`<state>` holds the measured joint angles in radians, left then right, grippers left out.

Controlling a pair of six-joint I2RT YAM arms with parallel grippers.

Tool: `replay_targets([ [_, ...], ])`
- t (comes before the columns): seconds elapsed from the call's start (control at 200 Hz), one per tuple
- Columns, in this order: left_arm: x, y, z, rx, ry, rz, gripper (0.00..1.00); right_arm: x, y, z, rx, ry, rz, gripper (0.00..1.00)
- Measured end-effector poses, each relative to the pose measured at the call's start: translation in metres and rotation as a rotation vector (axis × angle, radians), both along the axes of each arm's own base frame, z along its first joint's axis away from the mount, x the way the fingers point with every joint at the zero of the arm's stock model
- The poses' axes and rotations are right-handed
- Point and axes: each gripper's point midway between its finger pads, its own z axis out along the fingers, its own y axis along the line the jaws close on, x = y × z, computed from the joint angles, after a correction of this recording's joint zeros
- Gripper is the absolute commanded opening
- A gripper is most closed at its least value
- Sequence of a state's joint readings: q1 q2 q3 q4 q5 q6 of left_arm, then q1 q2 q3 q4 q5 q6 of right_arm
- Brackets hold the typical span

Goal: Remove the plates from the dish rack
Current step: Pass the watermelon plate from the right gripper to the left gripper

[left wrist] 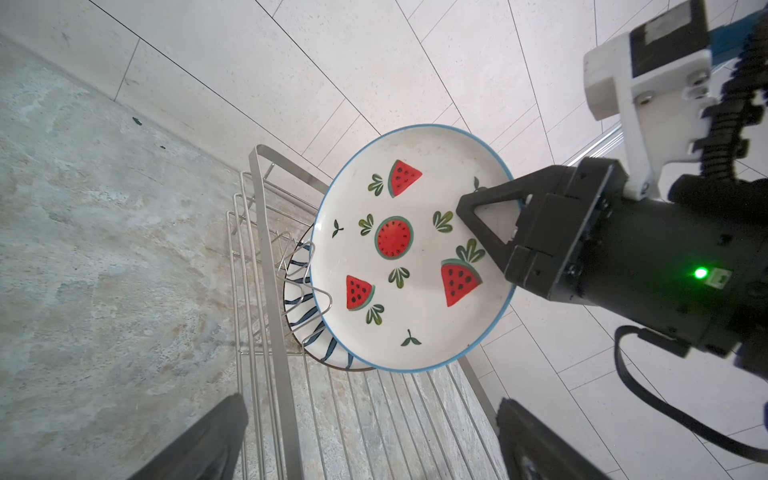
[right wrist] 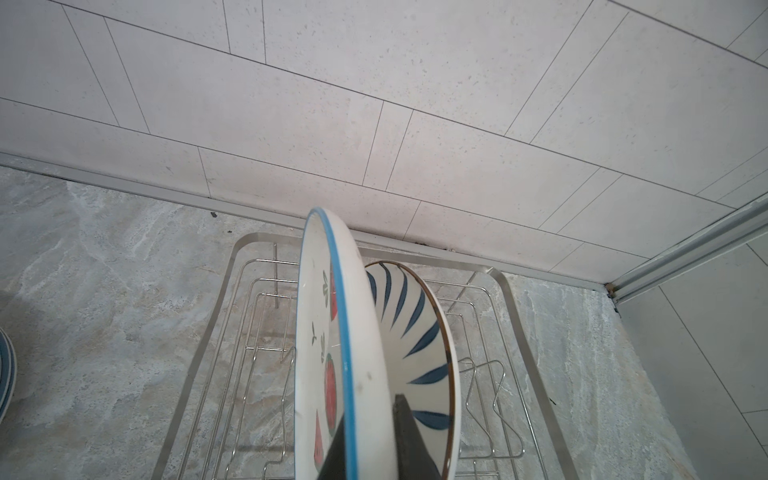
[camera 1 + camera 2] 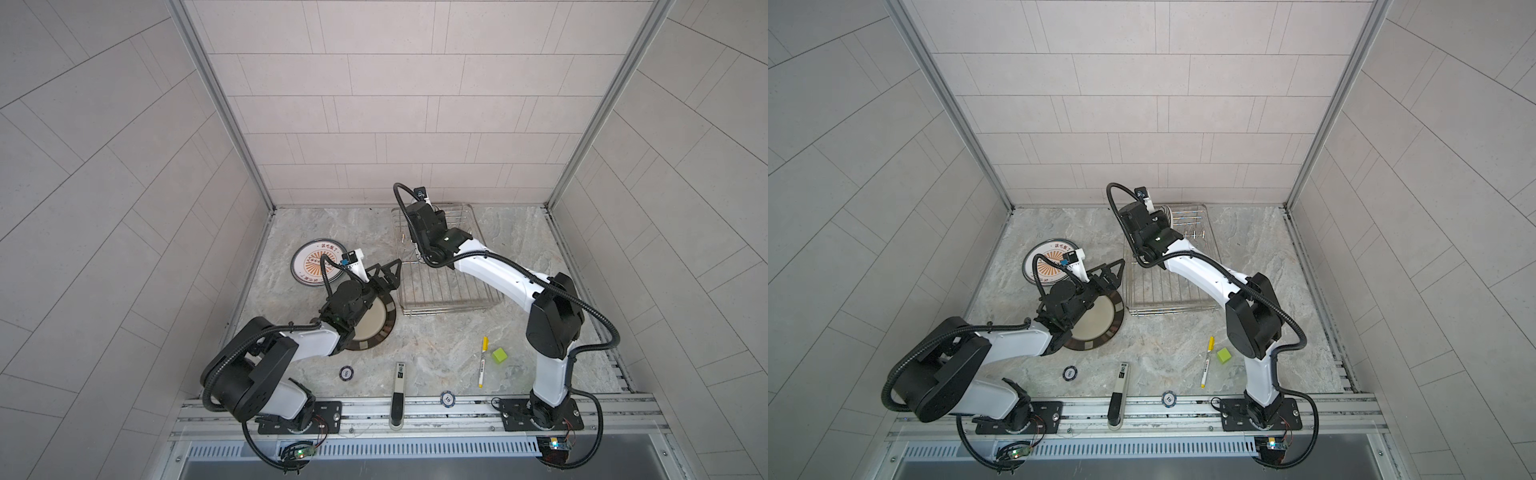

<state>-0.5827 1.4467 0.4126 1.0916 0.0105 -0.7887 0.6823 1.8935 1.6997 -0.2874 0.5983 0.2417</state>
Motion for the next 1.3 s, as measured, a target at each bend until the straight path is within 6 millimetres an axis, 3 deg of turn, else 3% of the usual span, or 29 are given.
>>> replay_targets([
  [0.24,-0.003,0.002,0.011,-0.011,-0.018,0.0,1.0,-0.012,-0.001,0.016,0.027,-0.041,0.033,0.1],
  [0.515,-0.009,0.005,0.013,-0.008,-0.016,-0.005,1.0,-0.045,-0.013,0.038,0.153,-0.124,0.097,0.09],
  [0.711,-0.018,0.01,0.028,-0.004,-0.053,-0.012,1.0,-0.071,-0.025,0.051,0.258,-0.184,0.137,0.09],
  [1.006,-0.039,0.02,0.042,0.061,-0.072,-0.116,1.0,-0.116,-0.059,0.045,0.52,-0.219,0.184,0.09],
  [1.296,-0.064,0.014,0.039,0.091,-0.058,-0.243,1.0,-0.165,-0.081,0.02,0.784,-0.23,0.213,0.08],
])
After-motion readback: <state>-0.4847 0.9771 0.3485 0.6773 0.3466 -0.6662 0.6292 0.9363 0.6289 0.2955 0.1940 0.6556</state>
